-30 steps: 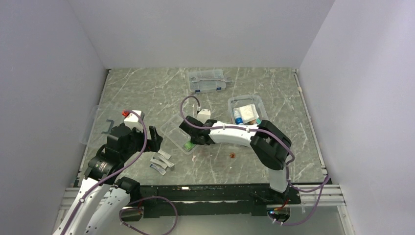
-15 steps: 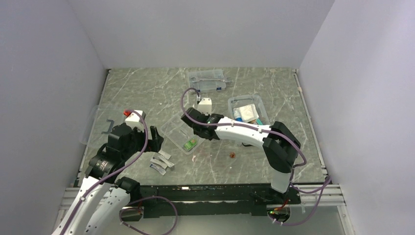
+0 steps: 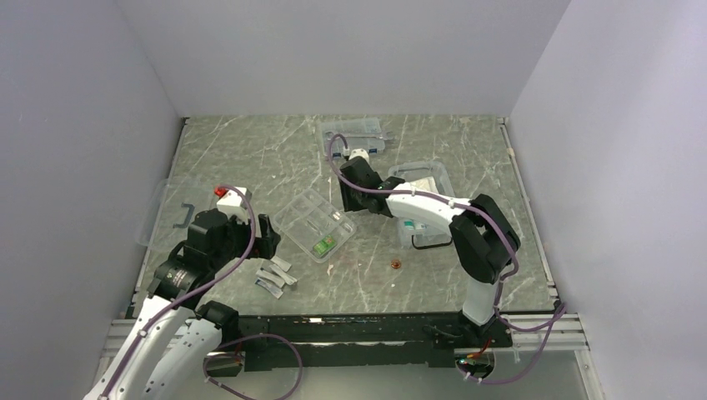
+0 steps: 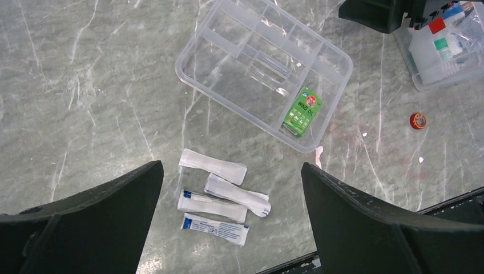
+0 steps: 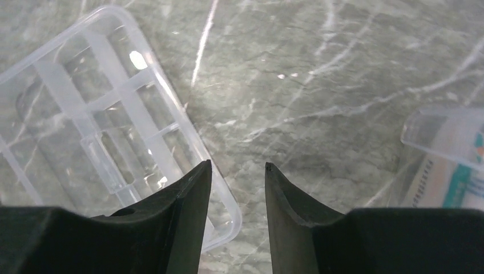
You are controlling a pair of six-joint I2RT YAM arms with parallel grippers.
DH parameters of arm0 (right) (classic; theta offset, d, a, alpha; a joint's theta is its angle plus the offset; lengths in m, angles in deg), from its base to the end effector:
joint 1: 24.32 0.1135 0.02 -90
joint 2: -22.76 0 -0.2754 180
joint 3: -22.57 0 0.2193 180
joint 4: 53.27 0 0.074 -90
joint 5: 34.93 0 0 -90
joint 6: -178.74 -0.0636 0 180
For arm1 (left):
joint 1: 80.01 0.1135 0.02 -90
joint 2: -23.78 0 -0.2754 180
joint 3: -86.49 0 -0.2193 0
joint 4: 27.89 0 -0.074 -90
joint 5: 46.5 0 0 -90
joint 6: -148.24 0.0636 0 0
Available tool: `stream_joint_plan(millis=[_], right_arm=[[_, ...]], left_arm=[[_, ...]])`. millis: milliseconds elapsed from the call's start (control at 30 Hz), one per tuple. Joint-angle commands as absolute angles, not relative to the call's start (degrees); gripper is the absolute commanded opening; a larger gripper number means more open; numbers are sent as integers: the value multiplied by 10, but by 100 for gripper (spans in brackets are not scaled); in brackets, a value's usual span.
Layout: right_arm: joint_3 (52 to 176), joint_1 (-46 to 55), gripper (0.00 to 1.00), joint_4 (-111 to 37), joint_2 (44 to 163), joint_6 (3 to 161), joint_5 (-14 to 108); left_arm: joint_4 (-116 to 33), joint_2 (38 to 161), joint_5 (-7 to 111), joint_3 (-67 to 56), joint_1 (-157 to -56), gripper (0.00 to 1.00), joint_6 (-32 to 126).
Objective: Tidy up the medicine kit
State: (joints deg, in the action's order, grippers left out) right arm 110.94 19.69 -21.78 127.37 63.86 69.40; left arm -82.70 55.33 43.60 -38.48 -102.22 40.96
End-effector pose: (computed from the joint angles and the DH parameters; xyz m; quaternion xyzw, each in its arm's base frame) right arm 0.2923 0.2605 0.2183 -0.1094 0.9201 0.1064 0.3608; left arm 0.0962 -0.0394 0.2734 0.0379 0.8709 -0.1662 0.4609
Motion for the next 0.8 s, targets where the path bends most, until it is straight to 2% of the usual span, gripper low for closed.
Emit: stream_joint_plan(millis=[0,367,767], right_arm=[[1117,194,42,-275,1283,738,589],[1154,190,41,-273,1333,786,531],[1172,189,28,-255,1367,784,537]], left_arm=[[-821,561,437,-368,-1024,99,407],[-821,570,437,-367,-1024,99,408],[-822,576,436,-366,-1024,99,409]])
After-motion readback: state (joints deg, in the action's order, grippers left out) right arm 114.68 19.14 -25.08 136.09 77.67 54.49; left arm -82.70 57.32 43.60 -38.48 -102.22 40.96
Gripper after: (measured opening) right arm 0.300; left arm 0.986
